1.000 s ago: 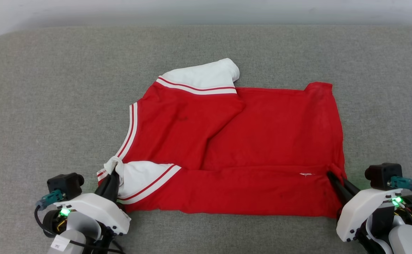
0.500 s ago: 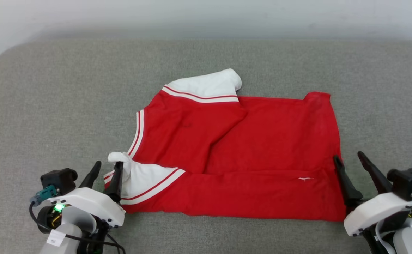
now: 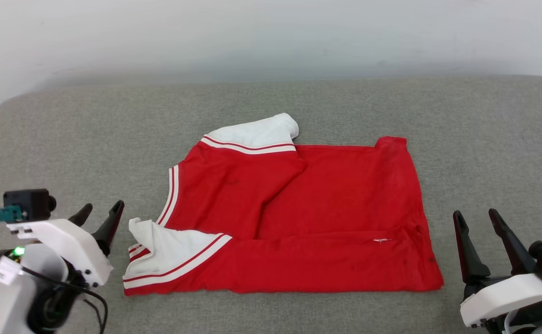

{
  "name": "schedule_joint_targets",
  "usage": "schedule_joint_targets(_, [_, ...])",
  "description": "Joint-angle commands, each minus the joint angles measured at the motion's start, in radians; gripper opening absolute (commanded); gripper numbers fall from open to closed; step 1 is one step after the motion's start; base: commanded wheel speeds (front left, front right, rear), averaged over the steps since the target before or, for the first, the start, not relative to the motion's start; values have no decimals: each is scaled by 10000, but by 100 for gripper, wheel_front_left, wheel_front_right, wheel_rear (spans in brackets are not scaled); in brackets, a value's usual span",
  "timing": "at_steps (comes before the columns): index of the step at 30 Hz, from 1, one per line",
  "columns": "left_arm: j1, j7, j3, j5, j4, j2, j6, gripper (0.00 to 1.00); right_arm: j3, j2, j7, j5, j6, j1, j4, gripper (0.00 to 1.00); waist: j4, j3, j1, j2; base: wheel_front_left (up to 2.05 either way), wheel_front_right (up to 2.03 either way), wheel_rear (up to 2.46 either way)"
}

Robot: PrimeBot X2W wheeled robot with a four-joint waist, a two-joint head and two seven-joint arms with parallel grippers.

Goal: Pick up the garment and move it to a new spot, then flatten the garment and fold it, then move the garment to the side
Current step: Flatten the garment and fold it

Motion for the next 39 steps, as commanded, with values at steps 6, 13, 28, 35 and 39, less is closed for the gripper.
schedule_joint_targets(6, [532, 2803, 64, -1131, -1178, 1008, 355, 100, 18, 213, 231, -131, -7, 164, -424, 100, -271, 171, 1, 0, 0, 0, 0])
schedule_joint_targets(13, [1271, 4247, -14, -1725, -1767, 1370, 989, 100, 83, 359, 188, -9, -7, -122, -392, 100, -577, 634, 1, 0, 0, 0, 0])
schedule_joint_targets(28, [1060, 4452, -1126, -1919, 5, 137, 231, 0, -10, 250, 513, 328, -7, -559, -253, 100, -899, 1257, 1, 0, 0, 0, 0])
schedule_joint_targets(35, [795, 4203, -1227, -1786, 173, 59, -22, 0, -275, -136, 2129, 843, -7, -358, -346, 100, -786, 1069, 1, 0, 0, 0, 0])
schedule_joint_targets(39, [628, 3886, -1057, -1601, -192, 253, -14, 0, -233, -570, 4312, 1122, -7, -376, -584, 100, -699, 982, 1, 0, 0, 0, 0])
